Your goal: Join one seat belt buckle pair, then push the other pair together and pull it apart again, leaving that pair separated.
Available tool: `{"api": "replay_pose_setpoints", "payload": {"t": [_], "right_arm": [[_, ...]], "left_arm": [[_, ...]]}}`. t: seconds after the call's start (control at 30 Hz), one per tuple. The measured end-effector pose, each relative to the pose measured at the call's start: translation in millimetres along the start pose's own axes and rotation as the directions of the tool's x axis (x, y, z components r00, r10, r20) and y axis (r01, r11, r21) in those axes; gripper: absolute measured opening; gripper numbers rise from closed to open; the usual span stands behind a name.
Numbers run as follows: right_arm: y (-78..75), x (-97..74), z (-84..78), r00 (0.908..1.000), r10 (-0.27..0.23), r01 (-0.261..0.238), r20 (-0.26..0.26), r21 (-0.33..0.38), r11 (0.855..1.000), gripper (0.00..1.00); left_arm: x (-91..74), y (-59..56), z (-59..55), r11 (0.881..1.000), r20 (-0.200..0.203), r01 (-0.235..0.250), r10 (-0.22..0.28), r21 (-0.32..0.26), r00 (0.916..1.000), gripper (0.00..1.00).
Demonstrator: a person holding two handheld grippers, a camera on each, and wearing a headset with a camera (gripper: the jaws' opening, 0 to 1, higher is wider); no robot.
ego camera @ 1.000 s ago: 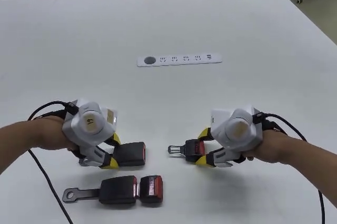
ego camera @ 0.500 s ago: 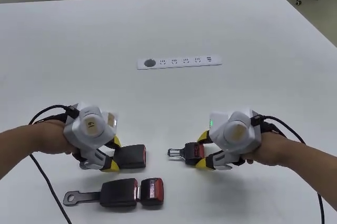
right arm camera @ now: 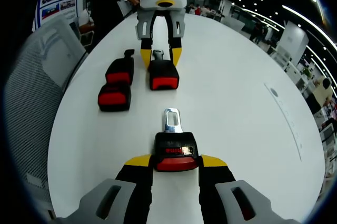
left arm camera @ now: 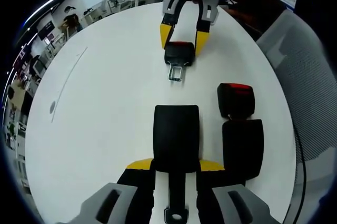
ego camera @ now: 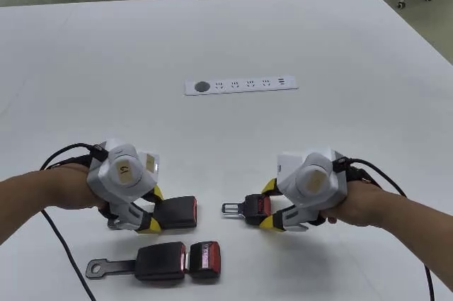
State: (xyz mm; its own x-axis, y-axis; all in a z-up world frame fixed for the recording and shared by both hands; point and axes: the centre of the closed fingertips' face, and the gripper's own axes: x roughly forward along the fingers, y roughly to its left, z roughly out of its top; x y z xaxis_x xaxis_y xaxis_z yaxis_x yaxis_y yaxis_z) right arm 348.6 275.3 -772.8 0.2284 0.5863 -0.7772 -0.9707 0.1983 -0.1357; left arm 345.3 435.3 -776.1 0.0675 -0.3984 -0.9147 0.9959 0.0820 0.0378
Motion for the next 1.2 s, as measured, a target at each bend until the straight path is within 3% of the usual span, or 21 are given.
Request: {"api": "replay_pose_setpoints", "payload": {"t": [0.13,0.4,0.6,0.7,1.2], "right_arm": [[0.7,2.1,3.5,1.0,0.001,-0.001,0.005,0.005,1.0,0.3],[1.9,7.1,10.4,0.9999,0.004,-0.004,0.015,0.006,1.0,0.3],[3.3,11.8,15.2,0.9997,0.004,-0.005,0.023,0.008,1.0,0.3],[6.0,12.7,18.7,0.9996,0.004,-0.004,0.028,0.01,1.0,0.3],[11.1,23.4,33.7,0.999,0.021,-0.021,0.04,-0.005,1.0,0.3]], "left_arm": [[3.2,4.9,-5.8,1.0,0.001,0.003,-0.003,0.0,1.0,0.31],[-0.6,-1.6,1.2,1.0,0.002,0.003,-0.003,-0.009,1.0,0.31],[4.5,5.7,-6.0,1.0,0.001,0.005,-0.005,-0.013,1.0,0.31],[2.4,1.7,-2.3,1.0,0.001,0.006,-0.006,-0.011,1.0,0.31],[4.4,3.4,-4.7,1.0,-0.003,0.015,-0.015,-0.008,0.9999,0.31]]}}
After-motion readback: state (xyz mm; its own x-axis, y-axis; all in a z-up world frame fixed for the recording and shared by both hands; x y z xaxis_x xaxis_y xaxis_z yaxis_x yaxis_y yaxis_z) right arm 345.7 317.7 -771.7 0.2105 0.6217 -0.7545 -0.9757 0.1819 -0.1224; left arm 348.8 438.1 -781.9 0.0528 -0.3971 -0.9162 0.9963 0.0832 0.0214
